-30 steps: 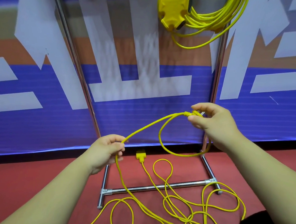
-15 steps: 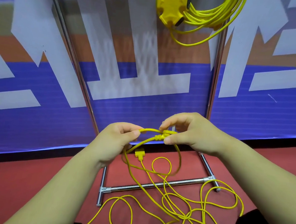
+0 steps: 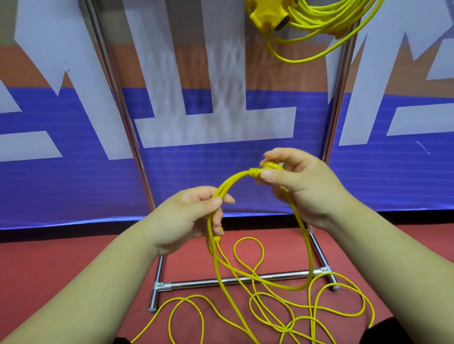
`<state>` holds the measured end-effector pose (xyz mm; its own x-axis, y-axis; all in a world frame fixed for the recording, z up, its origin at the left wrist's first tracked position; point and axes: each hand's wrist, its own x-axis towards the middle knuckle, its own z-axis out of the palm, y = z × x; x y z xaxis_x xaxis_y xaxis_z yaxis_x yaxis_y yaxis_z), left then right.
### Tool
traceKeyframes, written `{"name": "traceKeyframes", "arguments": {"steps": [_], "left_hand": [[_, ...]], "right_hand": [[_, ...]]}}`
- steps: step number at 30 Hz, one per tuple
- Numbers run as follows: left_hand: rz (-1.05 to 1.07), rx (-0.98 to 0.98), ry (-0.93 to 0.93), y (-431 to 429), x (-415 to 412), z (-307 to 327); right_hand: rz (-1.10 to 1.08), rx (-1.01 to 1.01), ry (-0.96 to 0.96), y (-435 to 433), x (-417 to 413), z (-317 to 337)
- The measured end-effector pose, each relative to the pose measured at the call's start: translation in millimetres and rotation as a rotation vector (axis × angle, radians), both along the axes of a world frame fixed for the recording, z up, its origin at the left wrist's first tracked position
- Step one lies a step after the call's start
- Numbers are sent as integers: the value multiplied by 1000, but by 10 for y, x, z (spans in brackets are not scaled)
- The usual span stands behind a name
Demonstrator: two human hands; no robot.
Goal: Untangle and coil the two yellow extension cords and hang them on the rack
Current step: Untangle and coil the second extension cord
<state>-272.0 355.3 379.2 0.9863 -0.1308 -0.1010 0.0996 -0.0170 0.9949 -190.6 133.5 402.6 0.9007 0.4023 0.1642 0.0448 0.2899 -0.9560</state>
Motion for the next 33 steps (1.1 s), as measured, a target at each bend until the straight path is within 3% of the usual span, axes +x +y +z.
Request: {"name": "traceKeyframes", "arguments": {"steps": [7, 15, 20, 24, 30, 33], "left_hand": [[139, 124, -8, 132, 86, -64], [156, -44, 149, 122, 65, 3], [221, 4, -9, 80, 48, 61], [137, -49, -65, 101, -14, 131], [193, -214, -81, 91, -42, 190], [302, -360, -108, 120, -31, 229]], "right_hand": [[-117, -48, 77, -114, 143, -100], [-109, -157, 96, -101, 171, -272], [-124, -193, 110, -59, 185, -374], [-127, -226, 88, 1, 178, -394], [-378, -572, -77, 110, 27, -483], [-113, -522, -164, 257, -239, -578]]}}
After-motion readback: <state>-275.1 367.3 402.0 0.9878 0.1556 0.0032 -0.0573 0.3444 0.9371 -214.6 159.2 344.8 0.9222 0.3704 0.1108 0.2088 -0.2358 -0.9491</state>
